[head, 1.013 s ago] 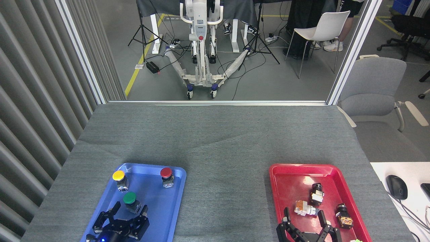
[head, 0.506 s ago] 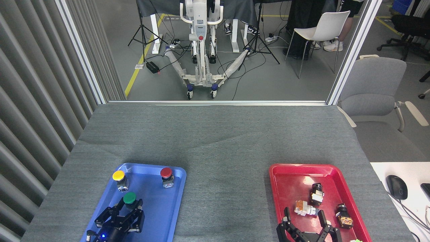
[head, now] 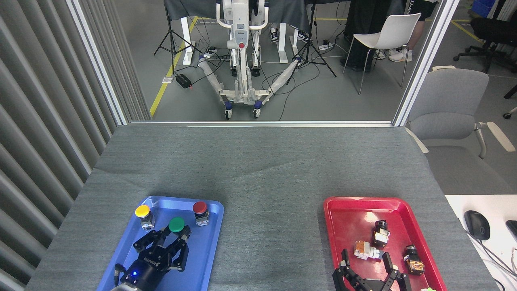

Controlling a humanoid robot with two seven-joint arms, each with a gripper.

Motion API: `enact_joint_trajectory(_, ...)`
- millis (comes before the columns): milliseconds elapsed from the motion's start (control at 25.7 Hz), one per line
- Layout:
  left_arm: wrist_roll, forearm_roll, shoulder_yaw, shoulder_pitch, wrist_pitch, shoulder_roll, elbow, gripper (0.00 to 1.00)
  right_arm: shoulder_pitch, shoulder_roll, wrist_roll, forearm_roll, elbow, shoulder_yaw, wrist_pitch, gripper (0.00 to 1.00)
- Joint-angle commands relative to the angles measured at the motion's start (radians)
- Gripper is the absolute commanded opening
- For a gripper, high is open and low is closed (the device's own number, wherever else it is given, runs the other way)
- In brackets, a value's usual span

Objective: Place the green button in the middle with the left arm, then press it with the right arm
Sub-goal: 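Carry the green button out of the tray toward the table middle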

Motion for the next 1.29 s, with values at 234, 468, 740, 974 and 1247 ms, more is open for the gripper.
enact_joint_trajectory(234,0.0,-0.146,-0.277,-0.231,-0.007,-0.146,0.21,0.0,0.0,-0.001,0.001,0.0,0.0,0.0,0.0,1.0)
enact_joint_trajectory(468,0.008,-0.163,-0.357,-0.312,-0.009,-0.184,0.392,0.0,0.002,-0.006,0.001,0.0,0.0,0.0,0.0,1.0)
enact_joint_trajectory(740,0.014,-0.163,-0.383,-0.314,-0.018,-0.189,0.438,0.0,0.002,-0.007,0.001,0.0,0.0,0.0,0.0,1.0)
enact_joint_trajectory(974,0.056,-0.152,-0.386,-0.314,-0.041,-0.192,0.44,0.21,0.003,-0.001,-0.001,0.0,-0.002,0.002,-0.03,1.0)
enact_joint_trajectory(1247,0.065,-0.146,-0.38,-0.312,-0.035,-0.215,0.441,0.93,0.003,0.006,0.001,0.0,-0.002,0.0,-0.037,1.0)
